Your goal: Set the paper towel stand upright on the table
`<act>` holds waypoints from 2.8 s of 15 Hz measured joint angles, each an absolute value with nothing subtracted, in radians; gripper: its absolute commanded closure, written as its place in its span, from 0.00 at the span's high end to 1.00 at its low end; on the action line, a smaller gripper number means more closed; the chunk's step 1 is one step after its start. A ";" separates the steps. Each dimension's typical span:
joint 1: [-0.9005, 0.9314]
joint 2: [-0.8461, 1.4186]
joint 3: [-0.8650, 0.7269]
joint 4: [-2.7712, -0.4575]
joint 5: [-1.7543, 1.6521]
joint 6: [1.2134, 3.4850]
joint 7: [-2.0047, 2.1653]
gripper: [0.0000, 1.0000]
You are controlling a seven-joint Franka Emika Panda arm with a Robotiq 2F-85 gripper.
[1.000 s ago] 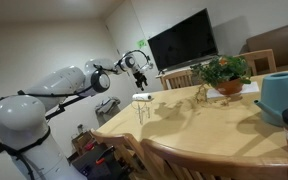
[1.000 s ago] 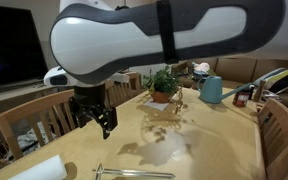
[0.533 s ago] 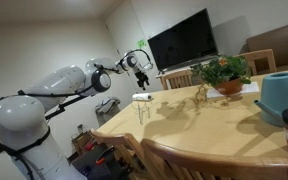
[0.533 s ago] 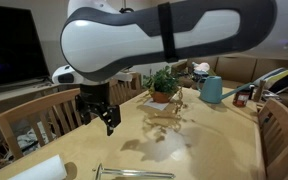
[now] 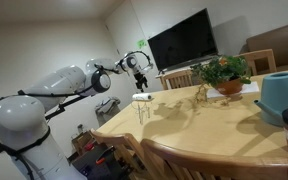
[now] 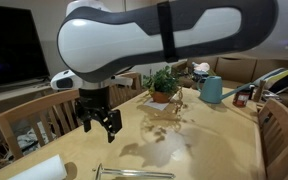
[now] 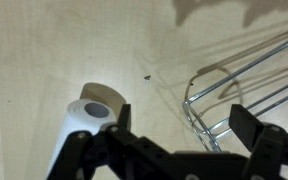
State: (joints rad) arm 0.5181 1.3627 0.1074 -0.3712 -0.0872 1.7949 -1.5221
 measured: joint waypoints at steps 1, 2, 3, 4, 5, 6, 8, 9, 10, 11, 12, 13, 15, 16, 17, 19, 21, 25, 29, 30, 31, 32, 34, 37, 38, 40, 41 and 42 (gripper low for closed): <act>0.519 1.361 0.116 -0.370 -0.084 1.782 -1.522 1.00; 0.520 1.358 0.123 -0.370 -0.081 1.776 -1.522 1.00; 0.523 1.353 0.127 -0.370 -0.078 1.770 -1.520 1.00; 0.525 1.346 0.130 -0.370 -0.076 1.767 -1.515 1.00; 0.527 1.338 0.133 -0.369 -0.076 1.766 -1.505 1.00; 0.529 1.329 0.136 -0.368 -0.075 1.766 -1.497 1.00; 0.529 1.312 0.142 -0.365 -0.070 1.766 -1.484 1.00; 0.526 1.305 0.145 -0.365 -0.063 1.766 -1.483 1.00; 0.520 1.302 0.147 -0.365 -0.055 1.766 -1.482 1.00; 0.511 1.302 0.148 -0.366 -0.047 1.763 -1.478 1.00; 0.500 1.302 0.148 -0.370 -0.038 1.753 -1.467 1.00; 0.485 1.303 0.148 -0.378 -0.028 1.735 -1.462 1.00; 0.453 1.316 0.154 -0.379 -0.002 1.653 -1.460 1.00; 0.436 1.327 0.162 -0.378 0.011 1.606 -1.460 1.00; 0.420 1.338 0.169 -0.378 0.023 1.553 -1.460 1.00; 0.396 1.359 0.183 -0.378 0.043 1.463 -1.462 1.00; 0.380 1.378 0.197 -0.378 0.059 1.388 -1.464 1.00; 0.359 1.420 0.225 -0.378 0.092 1.257 -1.470 1.00; 0.344 1.476 0.248 -0.378 0.121 1.201 -1.504 1.00; 0.340 1.484 0.249 -0.386 0.126 1.201 -1.513 1.00; 0.338 1.488 0.248 -0.391 0.126 1.202 -1.514 1.00; 0.339 1.488 0.248 -0.391 0.126 1.202 -1.514 1.00; 0.340 1.487 0.248 -0.390 0.126 1.202 -1.514 1.00; 0.340 1.486 0.248 -0.390 0.126 1.202 -1.514 1.00; 0.340 1.486 0.248 -0.390 0.126 1.202 -1.514 1.00; 0.340 1.486 0.248 -0.390 0.126 1.202 -1.514 1.00; 0.340 1.486 0.248 -0.390 0.126 1.202 -1.514 1.00; 0.340 1.486 0.248 -0.391 0.126 1.202 -1.514 1.00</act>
State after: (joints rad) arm 0.3399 1.4865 0.2478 -0.3909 0.1261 1.2022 -1.5140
